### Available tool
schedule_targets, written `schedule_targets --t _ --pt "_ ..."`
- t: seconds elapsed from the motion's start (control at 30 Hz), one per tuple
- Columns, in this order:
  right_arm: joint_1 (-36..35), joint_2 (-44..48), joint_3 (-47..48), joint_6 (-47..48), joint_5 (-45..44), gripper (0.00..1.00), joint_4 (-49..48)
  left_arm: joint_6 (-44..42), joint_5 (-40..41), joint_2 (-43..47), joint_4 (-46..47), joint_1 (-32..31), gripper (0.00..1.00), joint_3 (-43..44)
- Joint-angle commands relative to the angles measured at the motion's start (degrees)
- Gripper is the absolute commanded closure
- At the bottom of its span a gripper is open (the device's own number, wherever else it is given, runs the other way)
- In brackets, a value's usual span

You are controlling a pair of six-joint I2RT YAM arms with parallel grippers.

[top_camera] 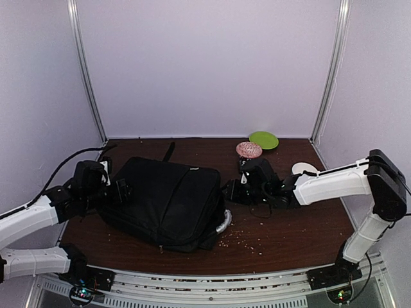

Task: Pack the student bag
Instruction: Adjust the student bag at the center of the board.

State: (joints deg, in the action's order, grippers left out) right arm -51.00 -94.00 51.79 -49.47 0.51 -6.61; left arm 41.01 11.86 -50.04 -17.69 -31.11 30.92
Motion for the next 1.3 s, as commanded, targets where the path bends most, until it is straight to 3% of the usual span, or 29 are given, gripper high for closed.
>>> schedule_targets --t 0.0,0.4,0.67,1.03,1.27 --pt "0.38 -4.39 2.31 1.70 -0.54 0.61 7.19 1.24 3.41 3.12 -6.15 0.41 0.27 -2.39" --pt "0.06 -8.59 4.62 0.16 4.02 0.67 4.61 4.53 4.17 5.86 -5.09 0.44 0.26 -6.69" --pt "-0.42 -7.82 4.42 -1.07 6.86 1.00 4.12 6.43 1.57 4.99 -0.37 0.44 0.28 -10.39" --pt "2.70 1.41 0.51 -12.32 8.43 1.00 -10.32 4.87 -2.45 -5.63 13.40 0.44 0.31 -9.57" --pt "6.40 0.60 2.29 -11.91 6.36 1.00 -7.67 4.12 -4.12 -16.38 20.33 0.40 0.33 -3.90"
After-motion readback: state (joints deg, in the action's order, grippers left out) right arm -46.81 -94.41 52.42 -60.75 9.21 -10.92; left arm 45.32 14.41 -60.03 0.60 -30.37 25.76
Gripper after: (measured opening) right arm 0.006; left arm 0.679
